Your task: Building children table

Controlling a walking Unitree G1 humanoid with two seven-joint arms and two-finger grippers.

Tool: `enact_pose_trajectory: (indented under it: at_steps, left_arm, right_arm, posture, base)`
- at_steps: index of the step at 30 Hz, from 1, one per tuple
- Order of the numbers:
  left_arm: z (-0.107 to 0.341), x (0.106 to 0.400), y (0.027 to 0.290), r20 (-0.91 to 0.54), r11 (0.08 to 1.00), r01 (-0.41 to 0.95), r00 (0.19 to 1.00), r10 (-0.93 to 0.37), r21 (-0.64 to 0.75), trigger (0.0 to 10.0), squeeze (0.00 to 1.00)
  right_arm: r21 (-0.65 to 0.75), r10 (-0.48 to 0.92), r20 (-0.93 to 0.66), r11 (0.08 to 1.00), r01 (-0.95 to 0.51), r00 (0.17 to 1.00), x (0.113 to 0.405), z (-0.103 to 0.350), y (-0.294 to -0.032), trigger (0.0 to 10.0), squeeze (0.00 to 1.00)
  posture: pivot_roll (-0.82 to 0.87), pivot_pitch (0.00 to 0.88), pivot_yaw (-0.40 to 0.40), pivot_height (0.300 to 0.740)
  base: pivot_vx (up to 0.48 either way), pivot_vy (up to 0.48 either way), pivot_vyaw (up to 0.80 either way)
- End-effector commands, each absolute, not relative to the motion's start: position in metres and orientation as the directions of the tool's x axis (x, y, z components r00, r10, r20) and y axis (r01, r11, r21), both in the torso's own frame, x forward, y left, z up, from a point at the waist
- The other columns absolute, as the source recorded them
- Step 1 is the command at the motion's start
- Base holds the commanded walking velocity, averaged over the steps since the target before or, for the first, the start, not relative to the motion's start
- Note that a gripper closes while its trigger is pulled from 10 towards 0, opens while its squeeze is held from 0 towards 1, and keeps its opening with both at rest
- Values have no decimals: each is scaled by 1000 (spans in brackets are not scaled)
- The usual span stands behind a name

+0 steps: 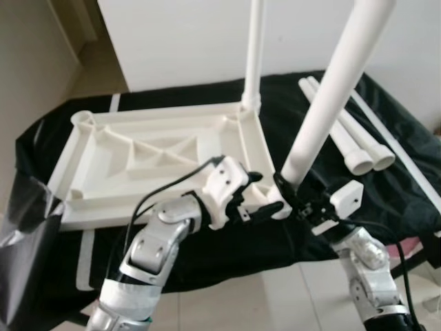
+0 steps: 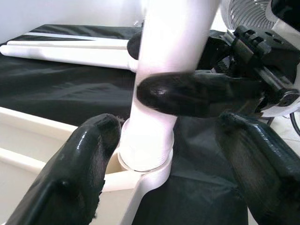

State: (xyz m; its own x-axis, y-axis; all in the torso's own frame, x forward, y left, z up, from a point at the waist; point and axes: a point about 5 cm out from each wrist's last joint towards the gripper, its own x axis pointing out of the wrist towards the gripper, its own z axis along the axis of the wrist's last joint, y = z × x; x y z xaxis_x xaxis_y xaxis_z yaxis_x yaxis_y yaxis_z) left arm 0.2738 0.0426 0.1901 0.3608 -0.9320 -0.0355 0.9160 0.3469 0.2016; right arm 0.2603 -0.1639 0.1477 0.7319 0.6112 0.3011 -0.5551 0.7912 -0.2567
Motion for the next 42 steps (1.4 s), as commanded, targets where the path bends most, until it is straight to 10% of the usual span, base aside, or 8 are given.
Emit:
enact_pose_trajectory:
  at_steps: [1, 17, 42]
  left_arm:
    - [194, 274, 43, -24, 375, 902, 389, -921, 213, 10000, 0]
    - [197, 275, 44, -26, 372, 902, 386, -922, 218, 10000, 0]
    - [200, 276, 43, -14, 386, 897, 398, -917, 218, 10000, 0]
  right_arm:
    - [-130, 649, 71, 759, -638, 757, 253, 100, -163, 10000, 0]
    - [-63, 671, 25, 741, -668, 741, 278, 111, -198, 10000, 0]
    - [58, 650, 30, 757, -650, 759, 302, 115, -184, 10000, 0]
  posture:
    - [-60, 76, 71, 740]
    - [-56, 88, 86, 740]
    - [-52, 92, 74, 740]
  base:
    - [0, 0, 0]
    - [0, 0, 0]
    - [0, 0, 0]
